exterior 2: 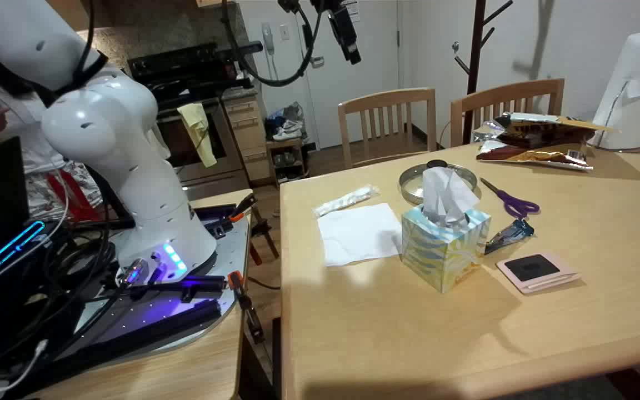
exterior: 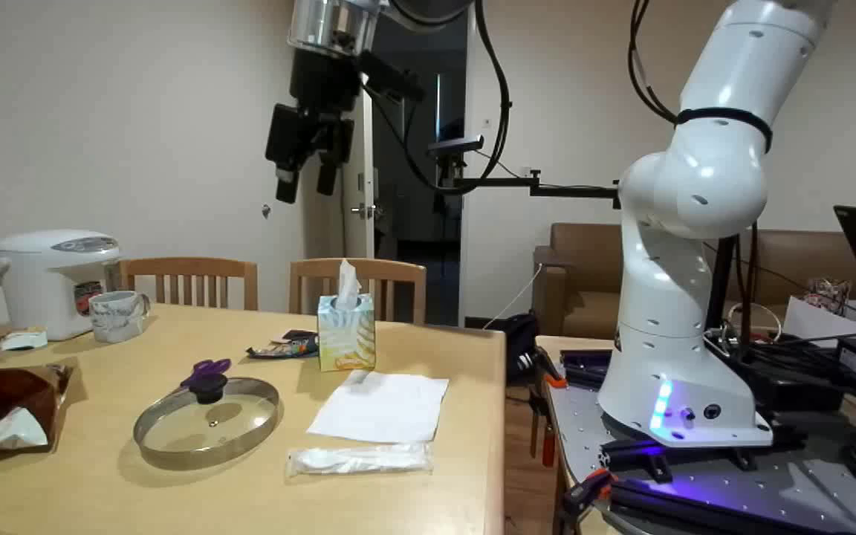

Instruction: Take a piece of tissue from the tissue box and put it on the table

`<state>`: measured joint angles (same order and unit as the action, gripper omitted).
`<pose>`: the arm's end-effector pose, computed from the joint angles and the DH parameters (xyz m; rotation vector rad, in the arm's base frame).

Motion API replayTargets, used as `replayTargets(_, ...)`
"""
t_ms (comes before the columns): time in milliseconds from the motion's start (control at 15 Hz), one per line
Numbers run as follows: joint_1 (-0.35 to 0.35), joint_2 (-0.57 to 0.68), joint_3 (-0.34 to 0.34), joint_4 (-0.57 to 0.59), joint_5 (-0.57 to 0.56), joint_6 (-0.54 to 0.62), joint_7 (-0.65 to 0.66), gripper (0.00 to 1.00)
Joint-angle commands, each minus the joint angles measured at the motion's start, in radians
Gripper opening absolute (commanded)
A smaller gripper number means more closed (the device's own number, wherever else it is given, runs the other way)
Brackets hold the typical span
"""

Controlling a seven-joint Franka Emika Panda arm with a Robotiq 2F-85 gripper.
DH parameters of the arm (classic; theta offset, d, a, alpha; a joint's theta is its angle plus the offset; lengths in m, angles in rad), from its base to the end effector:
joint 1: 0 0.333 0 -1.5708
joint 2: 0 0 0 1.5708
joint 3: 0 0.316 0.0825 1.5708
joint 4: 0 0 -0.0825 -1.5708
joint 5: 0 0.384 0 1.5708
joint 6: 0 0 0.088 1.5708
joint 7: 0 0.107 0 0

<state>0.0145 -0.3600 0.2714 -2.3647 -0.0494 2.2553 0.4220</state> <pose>0.4425 0.1355 0.4833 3.0612 -0.1757 0.4151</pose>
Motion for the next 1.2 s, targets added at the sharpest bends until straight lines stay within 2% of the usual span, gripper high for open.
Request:
replayTargets(0, 0.019, 0.002, -0.018, 0.002, -0.008, -0.003, 0.006, 1.0)
replayTargets(600, 0.017, 0.011, -0.018, 0.012, -0.02, -0.023, 0.011, 1.0)
replayTargets(867, 0.008, 0.043, -0.044, 0.051, 0.001, -0.134, 0.01, 1.0)
replayTargets(1133, 0.001, 0.074, -0.101, 0.088, 0.021, -0.235, -0.015, 1.0)
